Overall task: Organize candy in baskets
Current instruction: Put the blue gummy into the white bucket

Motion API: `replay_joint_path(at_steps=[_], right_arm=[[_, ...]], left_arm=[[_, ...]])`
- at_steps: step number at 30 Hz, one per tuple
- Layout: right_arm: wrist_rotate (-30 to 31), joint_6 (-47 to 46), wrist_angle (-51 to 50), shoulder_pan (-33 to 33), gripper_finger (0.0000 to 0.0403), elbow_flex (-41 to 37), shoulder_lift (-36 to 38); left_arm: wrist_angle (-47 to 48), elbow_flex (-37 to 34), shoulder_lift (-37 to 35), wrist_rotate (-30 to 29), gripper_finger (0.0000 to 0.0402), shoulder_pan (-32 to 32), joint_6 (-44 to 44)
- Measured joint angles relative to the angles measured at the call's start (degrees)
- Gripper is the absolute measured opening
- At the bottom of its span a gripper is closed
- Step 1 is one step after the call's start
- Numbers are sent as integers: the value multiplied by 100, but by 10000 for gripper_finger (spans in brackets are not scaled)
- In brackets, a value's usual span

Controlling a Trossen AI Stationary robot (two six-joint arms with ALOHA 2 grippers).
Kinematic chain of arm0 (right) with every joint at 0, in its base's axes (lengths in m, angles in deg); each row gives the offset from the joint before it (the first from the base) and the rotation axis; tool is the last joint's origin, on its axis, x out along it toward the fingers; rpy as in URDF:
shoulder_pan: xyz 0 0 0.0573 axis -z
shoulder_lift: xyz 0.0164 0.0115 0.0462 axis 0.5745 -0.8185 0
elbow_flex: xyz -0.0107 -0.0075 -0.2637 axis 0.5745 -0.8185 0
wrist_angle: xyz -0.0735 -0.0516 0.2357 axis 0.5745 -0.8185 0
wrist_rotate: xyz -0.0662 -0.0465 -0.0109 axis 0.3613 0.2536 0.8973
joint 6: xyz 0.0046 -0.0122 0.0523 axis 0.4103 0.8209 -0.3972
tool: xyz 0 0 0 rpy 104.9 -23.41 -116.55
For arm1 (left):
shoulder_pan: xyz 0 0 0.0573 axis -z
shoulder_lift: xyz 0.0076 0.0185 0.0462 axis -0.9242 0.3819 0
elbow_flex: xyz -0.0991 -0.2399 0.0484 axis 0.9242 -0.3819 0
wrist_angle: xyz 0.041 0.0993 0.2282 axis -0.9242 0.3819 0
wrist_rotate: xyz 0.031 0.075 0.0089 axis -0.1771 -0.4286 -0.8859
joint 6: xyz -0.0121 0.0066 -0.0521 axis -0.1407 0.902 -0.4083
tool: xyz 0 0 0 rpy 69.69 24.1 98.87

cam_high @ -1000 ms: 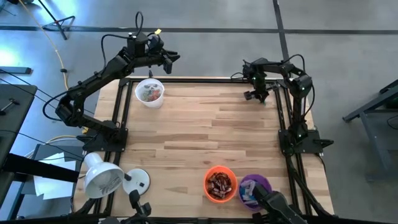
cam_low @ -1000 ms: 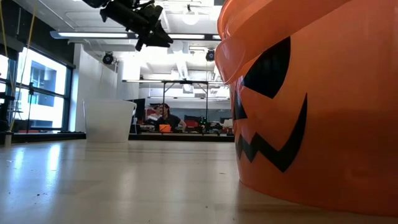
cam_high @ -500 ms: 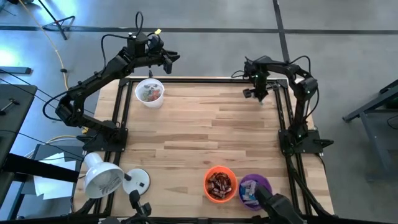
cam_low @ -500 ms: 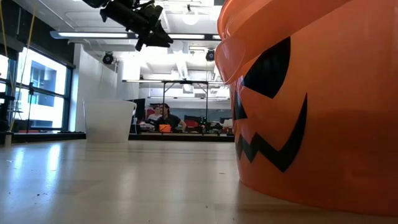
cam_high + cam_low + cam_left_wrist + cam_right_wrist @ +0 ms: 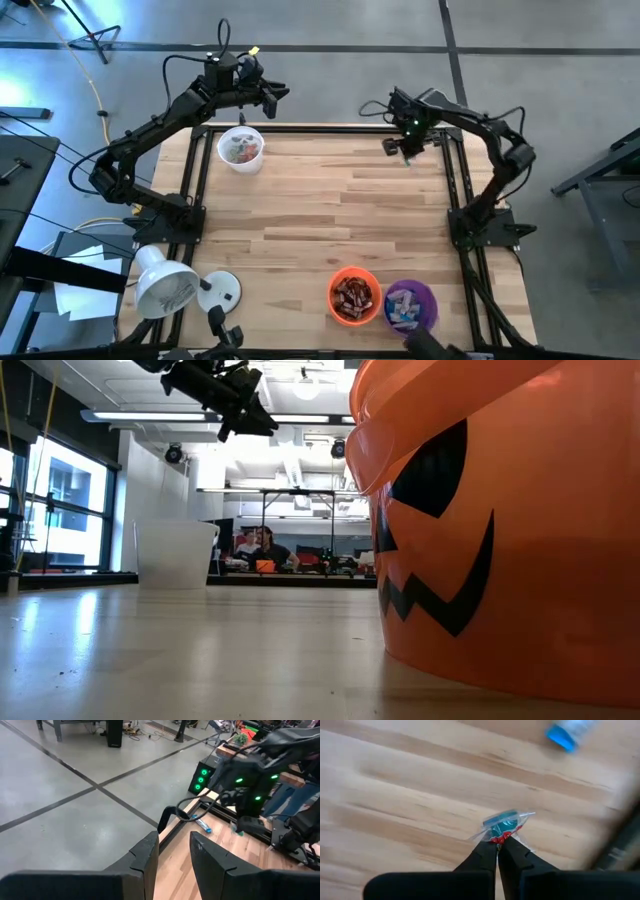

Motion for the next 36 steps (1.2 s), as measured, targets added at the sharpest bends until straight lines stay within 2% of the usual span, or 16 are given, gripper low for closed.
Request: replay_joint_path(at_steps=[4, 11, 15, 19, 24, 29, 32, 36], right_arm=[[-342, -583, 898, -506, 0, 2, 411], [-907, -1583, 3841, -1614, 0, 2, 614], [-1048, -1854, 5087, -2142, 0, 4, 613], [-947, -2040, 5660, -2457, 0, 7, 614], [-258, -2047, 5930, -2763, 0, 7, 599], [-35, -2169, 6834, -2899, 0, 36, 206], [-40, -2120, 6947, -2973, 0, 427, -288], [-279, -1694, 6777, -3049, 0, 1425, -1083]], left_arm=[[3, 0, 0, 1, 99, 0, -57], [262, 0, -38, 517, 99, 0, -209], [450, 0, -179, 678, 99, 9, -203], [538, 0, -377, 667, 99, 9, -64], [662, 0, -698, 667, 99, 9, 103], [727, 0, -898, 667, 99, 37, 114], [759, 0, -1005, 667, 99, 38, 60], [990, 0, -1173, 665, 99, 107, -231]])
